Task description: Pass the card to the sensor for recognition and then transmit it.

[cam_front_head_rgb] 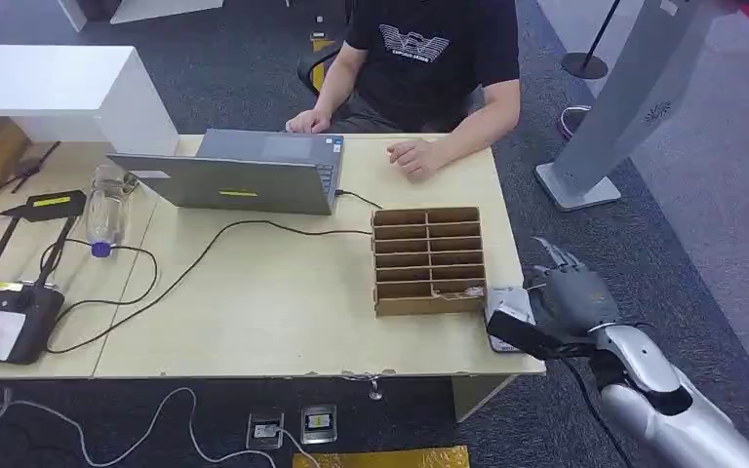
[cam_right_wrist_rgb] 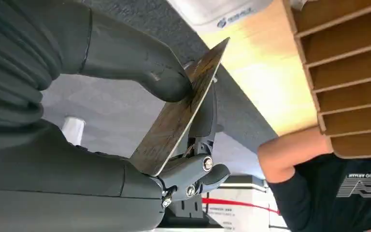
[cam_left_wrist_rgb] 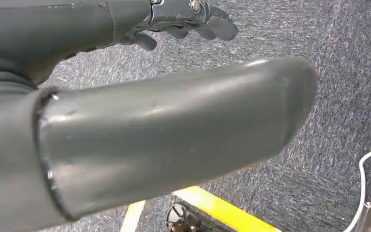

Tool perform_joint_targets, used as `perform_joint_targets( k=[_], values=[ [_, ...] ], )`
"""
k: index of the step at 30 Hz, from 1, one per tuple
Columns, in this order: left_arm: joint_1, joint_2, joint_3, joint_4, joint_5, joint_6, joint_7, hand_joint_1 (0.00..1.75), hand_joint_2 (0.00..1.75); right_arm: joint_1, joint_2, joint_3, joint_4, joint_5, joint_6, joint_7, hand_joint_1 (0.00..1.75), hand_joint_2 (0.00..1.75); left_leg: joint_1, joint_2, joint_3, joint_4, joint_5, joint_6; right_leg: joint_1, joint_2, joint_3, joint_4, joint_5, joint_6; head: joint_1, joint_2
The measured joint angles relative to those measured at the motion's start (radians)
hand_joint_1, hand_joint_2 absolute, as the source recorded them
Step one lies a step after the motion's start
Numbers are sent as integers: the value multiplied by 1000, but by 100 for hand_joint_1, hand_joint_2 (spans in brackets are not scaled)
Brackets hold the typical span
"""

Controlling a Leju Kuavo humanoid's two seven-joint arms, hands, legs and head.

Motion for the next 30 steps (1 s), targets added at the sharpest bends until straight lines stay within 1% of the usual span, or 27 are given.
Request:
perform_joint_targets(
  k=[5,10,19,24,30],
  values=[
    [-1,-3,0,0,6,6,0,0,0,3,26,21,68,-41,-67,-15,175,175,0,0,0,0,0,0,0,0,0,0,0,0,1,0],
    [-1,-3,0,0,7,3,0,0,0,3,47,38,117,-61,-69,-21,175,175,0,0,0,0,0,0,0,-1,0,0,0,0,0,0],
    [-1,-3,0,0,13,-2,-1,0,0,-2,75,38,208,-81,-77,-34,175,175,0,0,0,0,0,0,0,-1,0,0,0,0,0,0],
    [-1,-3,0,0,18,-3,-2,0,0,-13,87,37,264,-130,-79,-71,175,175,0,0,0,0,0,0,0,0,0,0,0,0,0,0],
    [-1,-3,0,0,24,-5,-2,0,0,-22,101,36,305,-145,-81,-82,175,175,0,0,1,0,0,0,0,0,1,0,0,0,0,0]
  ],
)
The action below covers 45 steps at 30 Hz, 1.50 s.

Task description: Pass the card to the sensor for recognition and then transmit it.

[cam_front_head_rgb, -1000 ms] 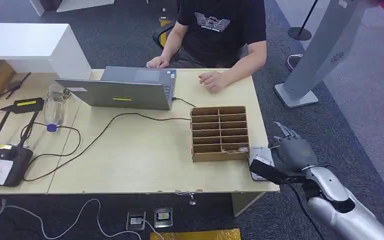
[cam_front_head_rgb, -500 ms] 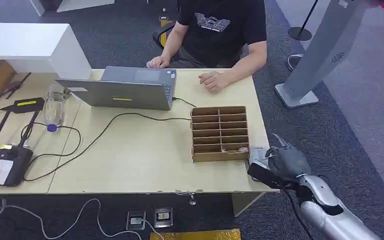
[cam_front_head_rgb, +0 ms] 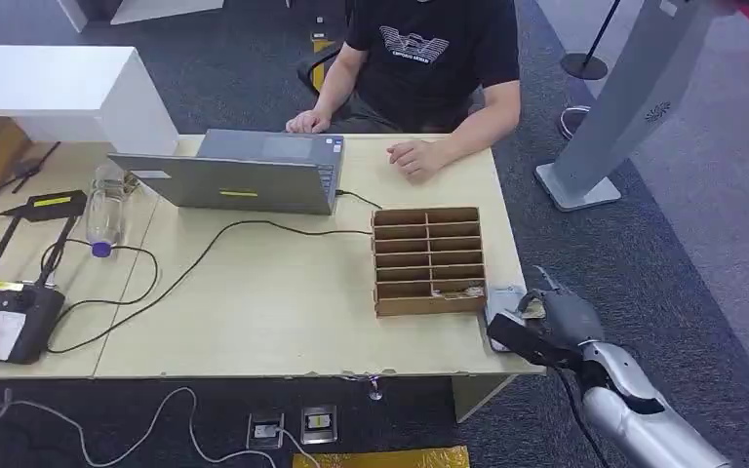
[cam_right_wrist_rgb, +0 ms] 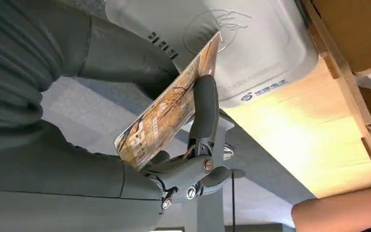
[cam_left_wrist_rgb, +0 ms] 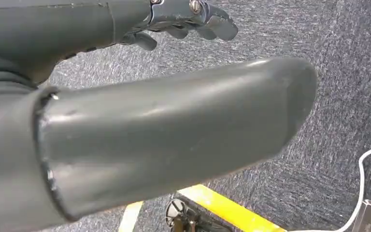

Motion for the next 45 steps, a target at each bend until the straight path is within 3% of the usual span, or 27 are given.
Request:
perform_joint_targets(
  k=[9,14,19,27,29,32,37,45],
  values=[
    [0,0,0,0,8,3,0,0,0,-17,5,-15,65,-36,0,-38,175,175,0,0,3,0,0,0,0,1,3,0,0,0,0,0],
    [0,0,0,0,14,3,0,0,0,-42,-2,-20,80,-8,4,-27,175,175,0,0,4,0,0,0,0,1,3,0,1,1,0,0],
    [2,1,1,0,16,-1,0,0,0,-55,-51,-74,-12,41,92,53,175,175,-1,0,2,0,0,0,-1,0,3,0,2,1,0,0],
    [1,1,1,0,18,-3,0,0,0,-66,-63,-92,-47,48,105,60,175,175,-1,0,2,0,0,0,-1,1,2,0,2,1,0,0],
    [2,-1,5,0,57,-12,21,0,0,-133,-109,-174,-204,71,222,63,175,175,0,0,0,0,0,0,-1,1,1,0,1,1,0,0],
    [1,-5,5,0,50,-21,29,0,0,-178,-104,-172,-242,114,236,45,175,175,0,0,0,0,1,0,0,0,1,1,1,1,0,0],
    [-2,-5,5,0,30,-43,30,0,0,-275,-43,-156,-244,147,250,13,175,175,0,0,0,0,1,0,0,1,1,1,2,1,0,0],
    [-7,-8,5,-2,3,-58,33,0,0,-398,176,-104,-78,199,239,-62,175,175,2,0,-1,0,2,-1,2,0,0,2,1,0,1,0]
  ],
)
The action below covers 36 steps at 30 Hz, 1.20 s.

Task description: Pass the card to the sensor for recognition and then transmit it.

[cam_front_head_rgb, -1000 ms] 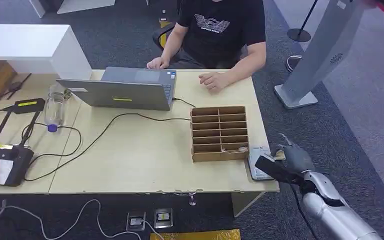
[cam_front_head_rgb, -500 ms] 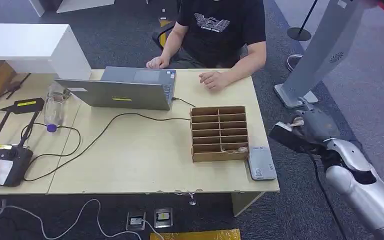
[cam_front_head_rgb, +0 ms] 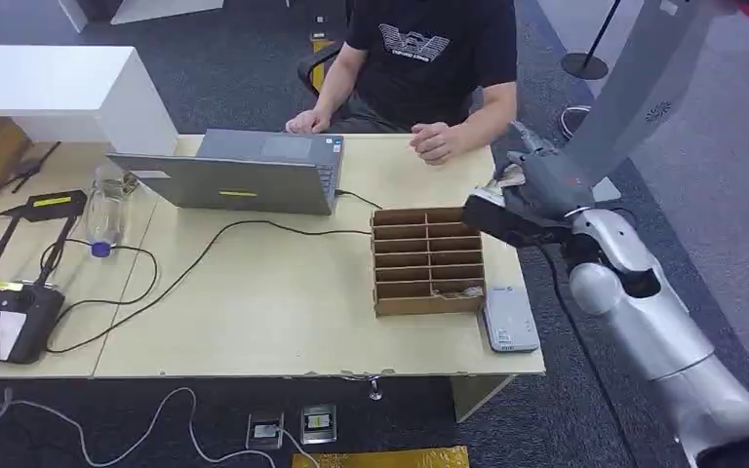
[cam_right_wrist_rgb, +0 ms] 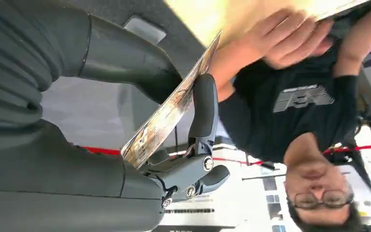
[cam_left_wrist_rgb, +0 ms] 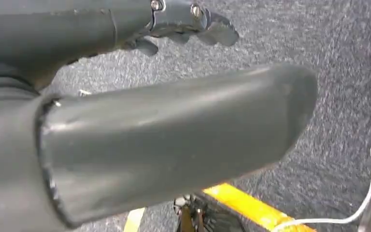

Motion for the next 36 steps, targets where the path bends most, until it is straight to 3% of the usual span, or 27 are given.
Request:
perform_joint_targets(
  k=[3,9,17,26,27,28,29,33,36],
  values=[
    [0,-3,0,-1,-2,-4,0,0,0,-22,70,21,73,14,-8,-3,175,175,0,-2,0,0,0,0,0,-2,0,0,0,0,-1,0],
    [0,-4,0,-1,-10,-3,0,0,0,-58,146,43,162,44,-6,1,175,175,0,-2,-1,0,0,0,0,-2,0,0,0,-1,-1,0],
    [2,-5,0,-1,-10,-3,0,0,0,-84,186,62,249,76,-22,7,175,175,0,-2,-1,0,0,0,0,-2,0,-1,0,-1,0,0],
    [3,-4,-4,-1,-19,-21,0,0,0,-113,193,62,336,101,-59,2,175,175,0,-2,-1,0,0,0,0,-2,0,-1,0,-1,-1,0],
    [3,-3,-4,-1,-19,-23,0,0,0,-114,193,61,342,103,-61,2,168,175,0,-2,-1,0,0,0,0,-2,0,-1,0,-1,0,0],
    [3,-3,-4,-1,-21,-24,0,0,0,-115,193,61,349,109,-64,2,10,175,0,-2,-1,0,0,0,0,-2,-1,-1,0,-1,-1,0],
    [3,-3,-4,-1,-24,-26,0,0,0,-117,193,62,356,123,-71,-1,0,0,0,-2,-1,0,0,0,0,-2,-1,-1,0,-1,0,0],
    [2,-2,-5,-1,-31,-26,0,0,0,-117,193,63,374,149,-96,-11,0,0,0,-2,-1,0,0,0,0,-2,-1,-1,0,-1,0,0],
    [2,1,-5,-1,-29,-25,2,0,0,-116,193,63,386,174,-178,-39,0,0,0,-2,-1,0,0,0,0,-1,-1,-1,0,-1,0,0]
  ],
)
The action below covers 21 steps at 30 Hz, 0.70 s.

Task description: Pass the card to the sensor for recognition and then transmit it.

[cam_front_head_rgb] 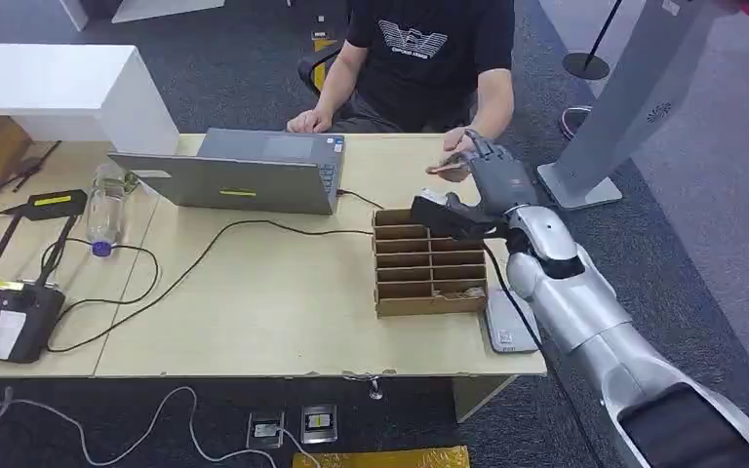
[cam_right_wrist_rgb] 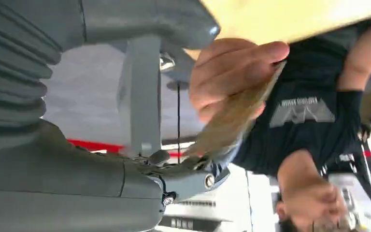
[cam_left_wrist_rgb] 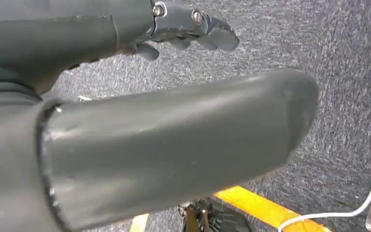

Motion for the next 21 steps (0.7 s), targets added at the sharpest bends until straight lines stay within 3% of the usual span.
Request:
perform_joint_targets(
  k=[6,15,17,20,21],
  values=[
    [0,3,0,0,5,8,8,0,0,11,0,-6,16,1,-156,-62,0,0,0,0,0,0,0,0,0,1,0,0,0,0,0,0],
    [1,4,0,0,19,11,5,0,0,28,-7,-25,12,2,-183,-81,0,0,0,1,1,0,0,0,0,1,0,0,0,0,0,0],
    [3,4,0,0,24,12,4,0,0,52,-16,-35,-32,-17,-134,-14,0,0,0,0,1,0,0,0,0,0,1,0,0,0,0,0],
    [8,5,0,0,38,10,4,0,0,120,-42,-52,-160,-68,33,156,0,0,0,0,1,0,0,0,0,0,0,0,0,0,0,0],
    [10,5,0,0,39,10,4,0,0,151,-55,-52,-220,-74,62,184,0,0,0,0,0,0,0,0,0,0,0,0,0,0,0,0]
  ],
)
